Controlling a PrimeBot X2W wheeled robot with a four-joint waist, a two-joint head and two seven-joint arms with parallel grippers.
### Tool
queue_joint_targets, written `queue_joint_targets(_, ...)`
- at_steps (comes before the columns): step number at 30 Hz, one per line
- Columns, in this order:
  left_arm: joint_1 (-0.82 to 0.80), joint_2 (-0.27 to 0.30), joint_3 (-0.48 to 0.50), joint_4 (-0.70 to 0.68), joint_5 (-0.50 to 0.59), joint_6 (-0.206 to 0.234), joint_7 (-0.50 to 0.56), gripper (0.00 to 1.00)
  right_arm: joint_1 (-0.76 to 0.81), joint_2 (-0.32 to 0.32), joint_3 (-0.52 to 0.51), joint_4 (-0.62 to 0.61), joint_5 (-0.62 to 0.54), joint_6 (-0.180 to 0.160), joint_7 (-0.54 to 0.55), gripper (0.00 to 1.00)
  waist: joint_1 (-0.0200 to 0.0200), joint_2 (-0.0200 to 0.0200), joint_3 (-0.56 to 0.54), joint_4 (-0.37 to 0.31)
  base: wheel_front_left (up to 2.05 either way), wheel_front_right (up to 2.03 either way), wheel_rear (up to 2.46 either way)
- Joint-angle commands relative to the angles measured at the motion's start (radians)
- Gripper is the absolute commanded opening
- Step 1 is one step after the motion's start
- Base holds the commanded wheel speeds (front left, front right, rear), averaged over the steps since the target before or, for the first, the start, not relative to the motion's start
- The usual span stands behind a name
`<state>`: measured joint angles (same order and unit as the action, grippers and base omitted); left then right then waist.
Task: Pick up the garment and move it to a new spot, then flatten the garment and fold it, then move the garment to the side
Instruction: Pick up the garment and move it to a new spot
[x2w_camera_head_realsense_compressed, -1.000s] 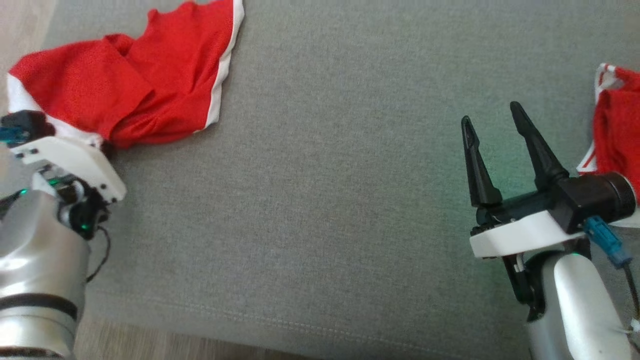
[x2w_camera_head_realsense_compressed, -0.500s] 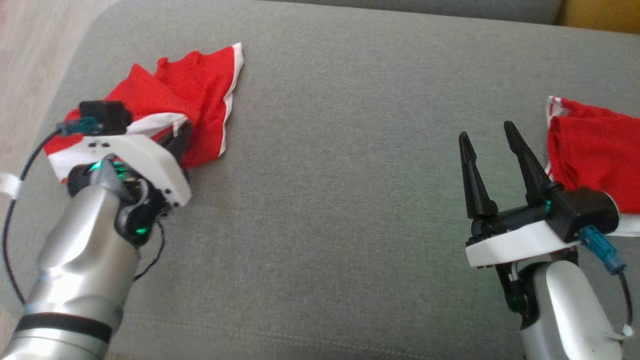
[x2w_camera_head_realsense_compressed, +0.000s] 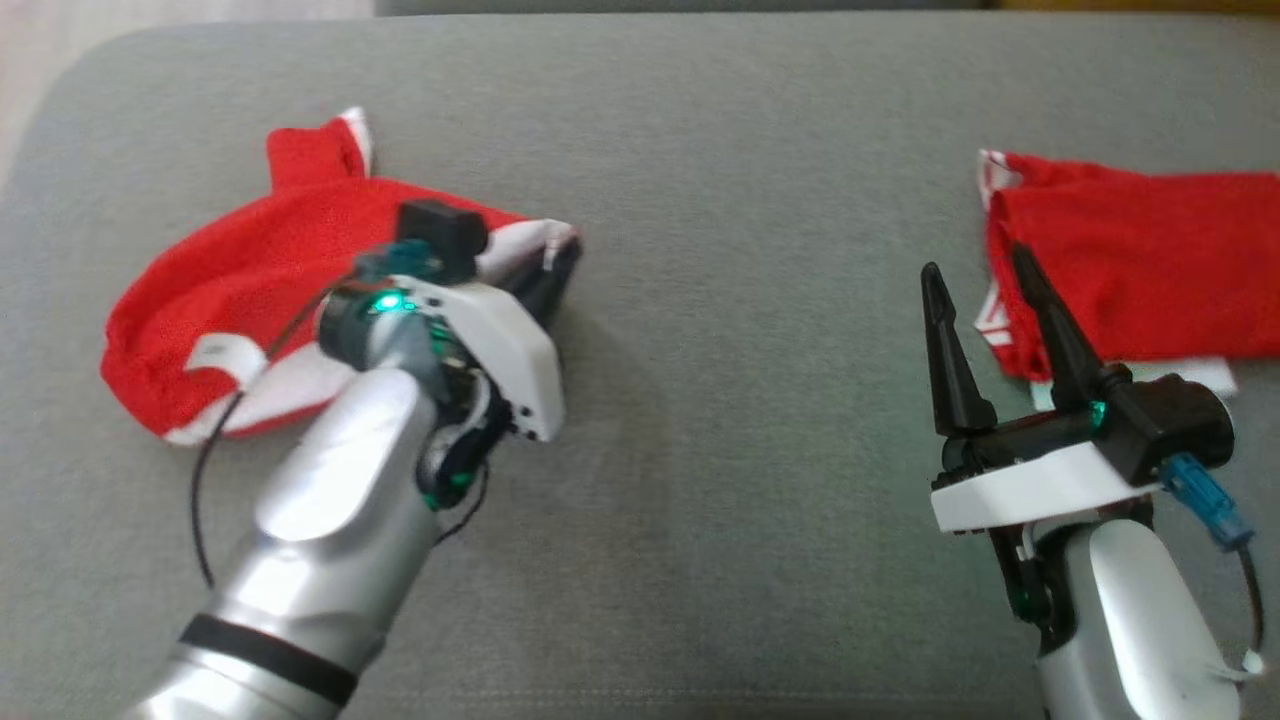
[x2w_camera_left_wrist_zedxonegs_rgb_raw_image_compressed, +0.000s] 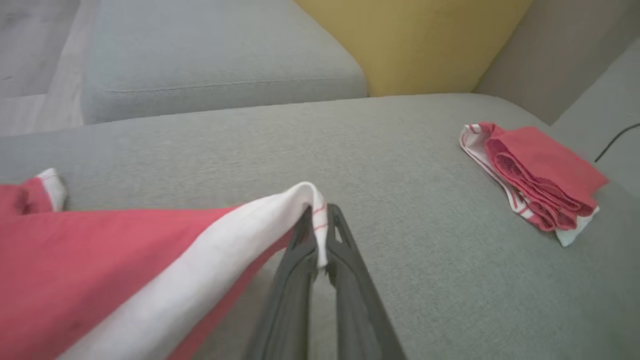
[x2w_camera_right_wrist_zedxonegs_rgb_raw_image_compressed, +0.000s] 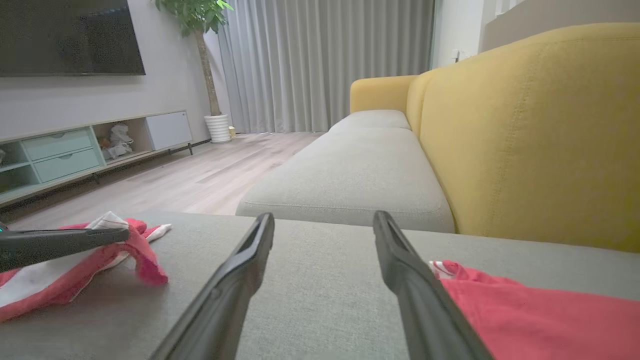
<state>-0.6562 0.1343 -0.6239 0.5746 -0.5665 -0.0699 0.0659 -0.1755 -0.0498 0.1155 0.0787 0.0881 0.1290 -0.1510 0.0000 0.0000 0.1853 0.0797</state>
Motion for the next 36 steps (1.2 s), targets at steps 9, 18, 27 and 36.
queue_joint_targets(9, -0.124, -0.053, -0.096, 0.004, 0.077, -0.023, -0.052, 0.00, -0.063, 0.000, 0.028, -0.019, 0.028, 0.002, -0.036, 1.00, 0.0000, 0.0000, 0.068, -0.130, 0.00, 0.00, 0.00)
queue_joint_targets(18, -0.177, -0.083, -0.176, 0.000, 0.055, -0.022, -0.129, 0.00, -0.077, 0.000, 0.039, 0.003, 0.046, 0.002, -0.059, 1.00, 0.0000, 0.0000, 0.084, -0.169, 0.00, 0.00, 0.00)
queue_joint_targets(27, -0.171, -0.084, -0.324, -0.052, -0.018, 0.015, -0.180, 0.80, -0.078, 0.000, 0.046, 0.033, 0.057, 0.002, -0.076, 1.00, 0.0000, 0.0000, 0.080, -0.159, 0.00, 0.00, 0.00)
queue_joint_targets(36, -0.171, -0.084, -0.353, 0.024, -0.085, 0.041, -0.229, 1.00, -0.069, 0.000, 0.025, 0.067, 0.045, 0.002, -0.078, 1.00, 0.0000, 0.0000, 0.026, -0.075, 0.00, 0.00, 0.00)
